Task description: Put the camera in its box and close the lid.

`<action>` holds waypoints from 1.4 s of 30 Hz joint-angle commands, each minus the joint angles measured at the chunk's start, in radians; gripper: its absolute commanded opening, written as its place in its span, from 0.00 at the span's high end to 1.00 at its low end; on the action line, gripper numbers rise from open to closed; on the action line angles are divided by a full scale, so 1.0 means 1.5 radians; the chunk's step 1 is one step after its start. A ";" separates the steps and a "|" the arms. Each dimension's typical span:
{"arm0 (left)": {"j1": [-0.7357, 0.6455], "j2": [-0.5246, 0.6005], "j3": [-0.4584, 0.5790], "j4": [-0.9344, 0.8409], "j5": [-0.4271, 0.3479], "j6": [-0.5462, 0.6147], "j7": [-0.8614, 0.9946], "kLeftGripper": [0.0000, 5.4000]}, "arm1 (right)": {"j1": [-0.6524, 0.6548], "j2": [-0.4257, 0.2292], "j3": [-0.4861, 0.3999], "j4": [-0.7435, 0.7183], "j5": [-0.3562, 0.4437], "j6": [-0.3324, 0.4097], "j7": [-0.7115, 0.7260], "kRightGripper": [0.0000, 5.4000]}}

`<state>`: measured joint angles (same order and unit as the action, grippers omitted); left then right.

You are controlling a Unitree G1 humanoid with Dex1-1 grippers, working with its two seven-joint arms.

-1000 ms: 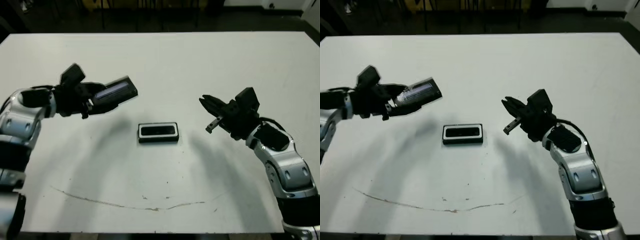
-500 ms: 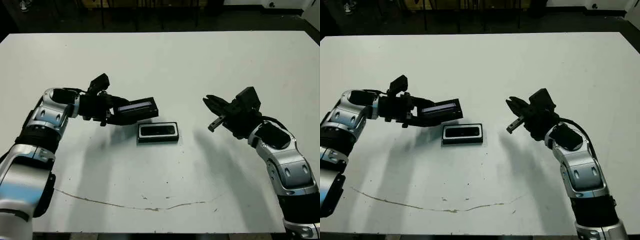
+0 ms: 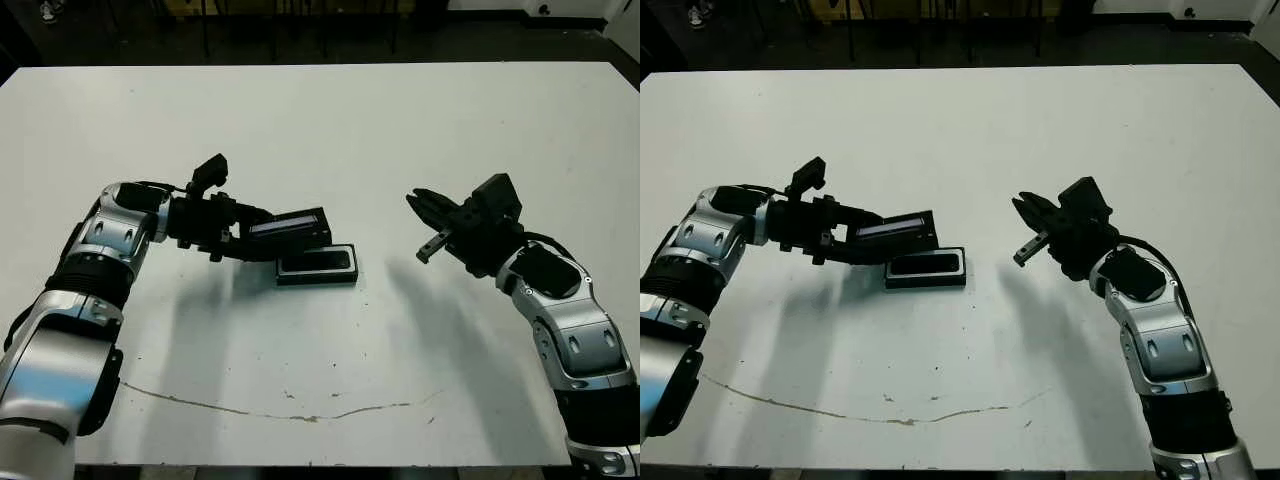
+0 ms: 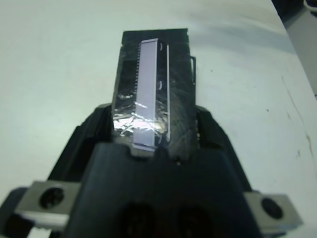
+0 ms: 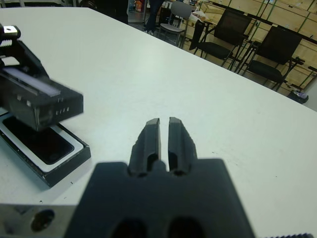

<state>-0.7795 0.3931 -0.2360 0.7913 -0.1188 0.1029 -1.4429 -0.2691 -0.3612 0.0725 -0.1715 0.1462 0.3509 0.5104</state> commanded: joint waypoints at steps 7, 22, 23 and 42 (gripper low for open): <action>0.021 -0.031 -0.031 0.014 0.039 -0.001 0.027 0.48 | 0.012 -0.001 -0.001 -0.003 -0.001 -0.004 -0.002 1.00; 0.078 -0.010 -0.068 -0.152 0.017 0.061 -0.029 0.48 | 0.015 0.004 -0.006 0.001 0.007 -0.024 0.004 1.00; 0.085 -0.008 -0.068 -0.171 0.012 0.072 -0.030 0.48 | 0.015 0.004 -0.005 0.000 0.005 -0.024 0.003 1.00; 0.070 -0.083 -0.084 -0.064 0.047 0.037 0.064 0.48 | 0.017 0.001 -0.004 0.001 0.001 -0.024 0.002 1.00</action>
<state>-0.7052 0.3092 -0.3226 0.6551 -0.0669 0.1558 -1.3349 -0.2626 -0.3525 0.0674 -0.1781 0.1487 0.3140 0.5119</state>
